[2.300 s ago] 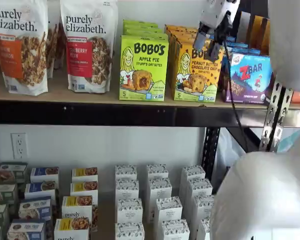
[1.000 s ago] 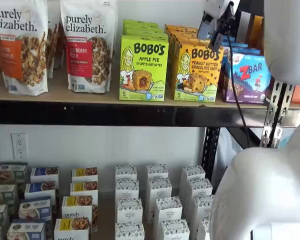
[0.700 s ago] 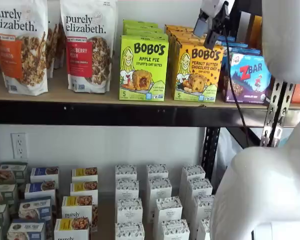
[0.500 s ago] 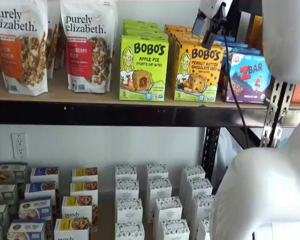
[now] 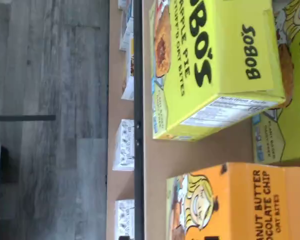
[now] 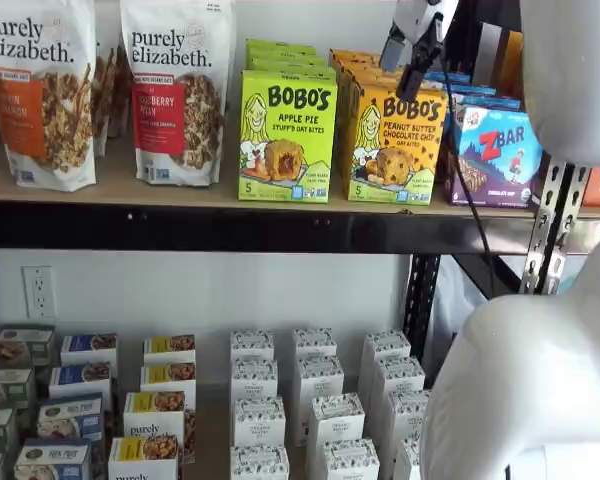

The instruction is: Pick up the orange box on the top shelf, the fifth box from the left

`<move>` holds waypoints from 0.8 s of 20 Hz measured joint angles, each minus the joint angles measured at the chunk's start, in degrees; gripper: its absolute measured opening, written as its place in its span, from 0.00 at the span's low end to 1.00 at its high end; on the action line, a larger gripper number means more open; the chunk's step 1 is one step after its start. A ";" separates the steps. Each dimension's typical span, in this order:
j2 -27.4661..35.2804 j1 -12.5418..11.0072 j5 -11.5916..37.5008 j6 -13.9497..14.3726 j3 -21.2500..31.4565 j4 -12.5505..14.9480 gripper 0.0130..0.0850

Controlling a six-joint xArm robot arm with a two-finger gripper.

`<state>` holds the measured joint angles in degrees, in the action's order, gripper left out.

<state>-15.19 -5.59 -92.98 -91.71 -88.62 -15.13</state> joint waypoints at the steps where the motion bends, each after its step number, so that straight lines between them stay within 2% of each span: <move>1: 0.03 0.00 0.57 -0.01 0.21 -0.10 1.00; 5: 0.60 0.83 2.65 0.23 0.53 1.17 1.00; 9: 1.24 2.14 4.63 0.66 0.69 4.25 1.00; 11: 2.52 2.38 2.99 0.72 -1.06 5.49 1.00; 16: 4.86 2.12 -0.10 0.44 -4.40 6.40 1.00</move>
<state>-10.34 -3.47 -93.07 -91.26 -93.02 -8.73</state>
